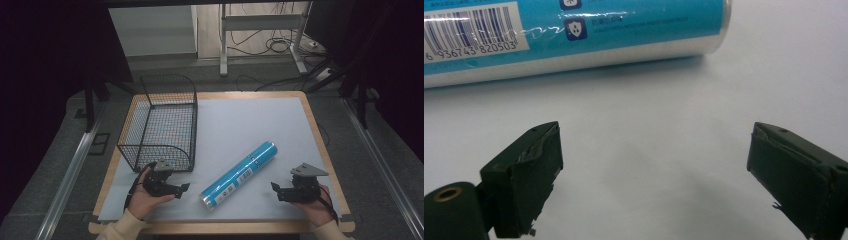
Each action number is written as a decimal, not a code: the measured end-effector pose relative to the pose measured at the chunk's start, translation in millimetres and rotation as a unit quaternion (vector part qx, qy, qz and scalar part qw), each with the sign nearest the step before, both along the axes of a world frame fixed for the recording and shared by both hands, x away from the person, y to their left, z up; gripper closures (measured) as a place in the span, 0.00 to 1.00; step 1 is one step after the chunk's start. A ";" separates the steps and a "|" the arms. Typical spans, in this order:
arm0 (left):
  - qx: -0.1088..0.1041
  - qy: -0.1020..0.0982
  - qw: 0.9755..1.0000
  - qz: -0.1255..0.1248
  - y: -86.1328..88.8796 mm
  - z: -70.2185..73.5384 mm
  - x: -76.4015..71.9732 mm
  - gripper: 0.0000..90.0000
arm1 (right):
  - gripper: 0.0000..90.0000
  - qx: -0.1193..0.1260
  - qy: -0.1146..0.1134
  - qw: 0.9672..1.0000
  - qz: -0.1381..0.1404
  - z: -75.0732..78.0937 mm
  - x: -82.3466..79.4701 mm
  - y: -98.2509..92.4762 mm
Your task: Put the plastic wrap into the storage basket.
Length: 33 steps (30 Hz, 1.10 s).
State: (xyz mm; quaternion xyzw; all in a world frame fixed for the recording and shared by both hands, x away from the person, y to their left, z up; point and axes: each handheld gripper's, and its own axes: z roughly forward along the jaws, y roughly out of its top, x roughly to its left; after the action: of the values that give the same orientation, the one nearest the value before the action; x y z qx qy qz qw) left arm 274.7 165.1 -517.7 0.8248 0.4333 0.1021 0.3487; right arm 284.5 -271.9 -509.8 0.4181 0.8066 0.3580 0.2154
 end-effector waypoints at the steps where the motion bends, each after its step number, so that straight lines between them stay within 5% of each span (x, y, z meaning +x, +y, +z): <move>1: 0.000 0.000 1.000 0.001 -0.7 -0.1 -0.2 0.17 | 0.09 -0.001 0.001 1.000 0.003 0.0 0.8 0.0; 19: -0.002 -0.002 1.000 0.007 0.5 8.6 -4.7 0.18 | 0.11 -0.004 0.002 1.000 0.004 0.4 0.1 -5.3; 26: -0.022 -0.006 1.000 -0.010 -6.7 23.4 -11.1 0.18 | 0.13 -0.002 -0.019 1.000 0.005 2.9 0.4 -6.8; 33: -0.013 -0.011 1.000 -0.011 -15.8 37.2 -10.8 0.18 | 0.14 0.001 -0.015 1.000 0.004 1.4 1.2 -11.0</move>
State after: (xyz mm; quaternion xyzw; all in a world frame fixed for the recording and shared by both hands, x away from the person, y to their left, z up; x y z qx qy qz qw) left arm 263.8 149.2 -480.5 0.8238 0.4214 0.1020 0.3652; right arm 285.6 -282.9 -508.5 0.4095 0.8045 0.3664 0.2254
